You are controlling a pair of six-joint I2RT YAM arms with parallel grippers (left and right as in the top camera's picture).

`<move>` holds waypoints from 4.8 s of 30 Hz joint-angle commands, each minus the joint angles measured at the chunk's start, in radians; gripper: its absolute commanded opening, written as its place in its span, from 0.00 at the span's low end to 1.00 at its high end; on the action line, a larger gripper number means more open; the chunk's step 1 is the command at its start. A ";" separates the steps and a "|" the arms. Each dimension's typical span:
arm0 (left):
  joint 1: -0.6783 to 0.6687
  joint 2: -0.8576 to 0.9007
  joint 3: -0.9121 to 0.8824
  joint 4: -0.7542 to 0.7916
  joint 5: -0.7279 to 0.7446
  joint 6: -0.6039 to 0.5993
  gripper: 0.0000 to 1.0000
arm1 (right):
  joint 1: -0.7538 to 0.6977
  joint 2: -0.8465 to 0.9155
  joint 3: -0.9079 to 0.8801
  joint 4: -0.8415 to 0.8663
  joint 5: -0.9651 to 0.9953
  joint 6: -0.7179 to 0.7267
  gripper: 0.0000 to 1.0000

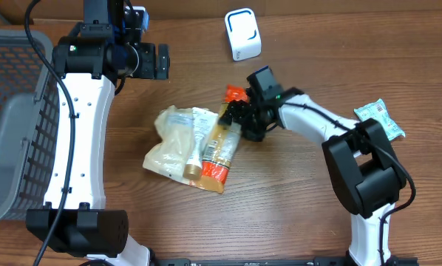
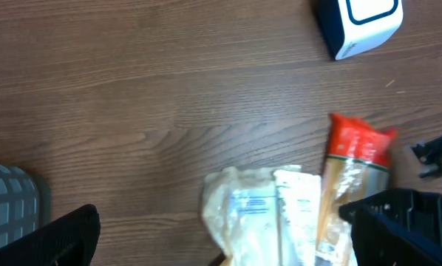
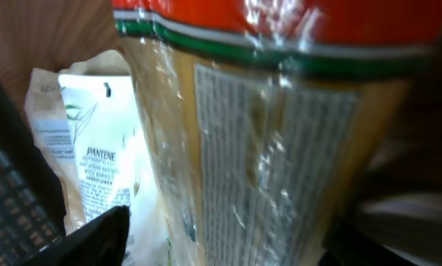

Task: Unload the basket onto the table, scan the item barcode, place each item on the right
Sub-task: 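Move the right gripper left and grasp the red-ended pasta package, then lift the pasta package and swing it upright toward the scanner, then hold the pasta package barcode in front of the white scanner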

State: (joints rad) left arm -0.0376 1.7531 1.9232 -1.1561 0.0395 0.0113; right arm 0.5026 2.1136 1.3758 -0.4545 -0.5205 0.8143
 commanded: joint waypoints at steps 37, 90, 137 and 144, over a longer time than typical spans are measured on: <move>-0.004 -0.014 0.012 0.001 -0.006 0.019 1.00 | 0.140 -0.085 0.384 -0.894 0.745 -0.418 0.04; -0.004 -0.014 0.012 0.001 -0.006 0.019 1.00 | -0.149 0.219 0.245 -0.687 -0.053 -0.997 0.12; -0.004 -0.014 0.012 0.001 -0.006 0.019 1.00 | -0.234 -0.469 0.392 -0.288 0.375 -0.529 0.04; -0.004 -0.014 0.012 0.001 -0.006 0.019 1.00 | -0.077 -0.352 0.391 -0.018 0.832 -0.928 0.04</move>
State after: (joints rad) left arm -0.0376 1.7531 1.9232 -1.1557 0.0391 0.0116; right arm 0.3820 1.7386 1.7317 -0.5755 0.0330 0.1165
